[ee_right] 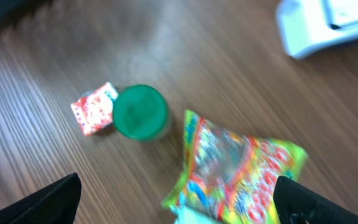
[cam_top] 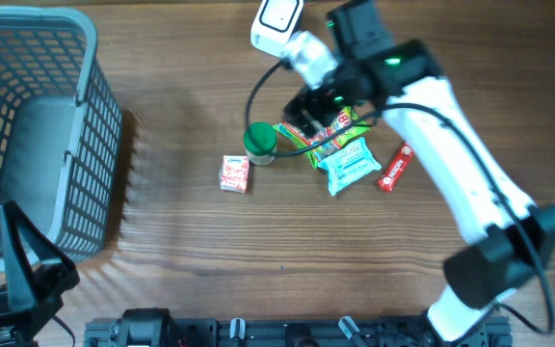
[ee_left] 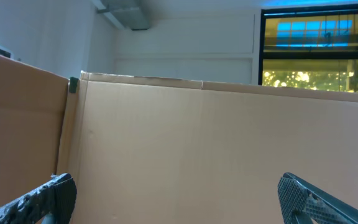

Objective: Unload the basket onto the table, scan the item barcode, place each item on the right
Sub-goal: 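Retract the left arm and reach the right gripper toward the bottle, then grasp the green-capped bottle with the right gripper and lift it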

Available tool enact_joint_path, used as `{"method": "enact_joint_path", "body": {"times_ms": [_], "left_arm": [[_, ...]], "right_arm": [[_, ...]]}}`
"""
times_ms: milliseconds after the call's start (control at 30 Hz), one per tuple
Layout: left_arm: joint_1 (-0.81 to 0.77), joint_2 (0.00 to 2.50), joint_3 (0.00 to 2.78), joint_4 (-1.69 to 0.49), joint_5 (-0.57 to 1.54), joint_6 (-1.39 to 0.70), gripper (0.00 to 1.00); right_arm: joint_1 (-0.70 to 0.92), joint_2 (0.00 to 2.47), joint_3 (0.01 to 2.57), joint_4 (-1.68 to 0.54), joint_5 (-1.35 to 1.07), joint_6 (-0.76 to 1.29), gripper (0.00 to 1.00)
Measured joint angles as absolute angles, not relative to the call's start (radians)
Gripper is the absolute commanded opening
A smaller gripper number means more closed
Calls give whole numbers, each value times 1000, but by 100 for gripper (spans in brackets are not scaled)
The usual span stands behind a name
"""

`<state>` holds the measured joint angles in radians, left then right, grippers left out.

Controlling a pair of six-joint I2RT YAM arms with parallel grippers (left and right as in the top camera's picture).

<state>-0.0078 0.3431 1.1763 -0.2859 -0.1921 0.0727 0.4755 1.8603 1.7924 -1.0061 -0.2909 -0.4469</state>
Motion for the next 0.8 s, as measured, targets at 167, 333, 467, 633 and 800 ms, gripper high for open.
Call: {"method": "enact_joint_path", "body": {"times_ms": [167, 333, 467, 633, 800], "left_arm": [[-8, 343, 1176, -287, -192, 72, 100], [-8, 343, 1176, -287, -192, 73, 100], [-8, 343, 1176, -287, -192, 72, 100], [-8, 343, 1176, -287, -192, 72, 100], [-8, 343, 1176, -287, -192, 72, 100]], "right_arm": [[587, 2014, 1795, -994, -294, -545, 100], [606, 2050, 1795, -944, -299, -577, 100], [610, 2073, 1795, -908, -316, -582, 100], [619, 2137, 1795, -835, -317, -581, 100], [619, 2206, 1795, -829, -295, -565, 100]]}}
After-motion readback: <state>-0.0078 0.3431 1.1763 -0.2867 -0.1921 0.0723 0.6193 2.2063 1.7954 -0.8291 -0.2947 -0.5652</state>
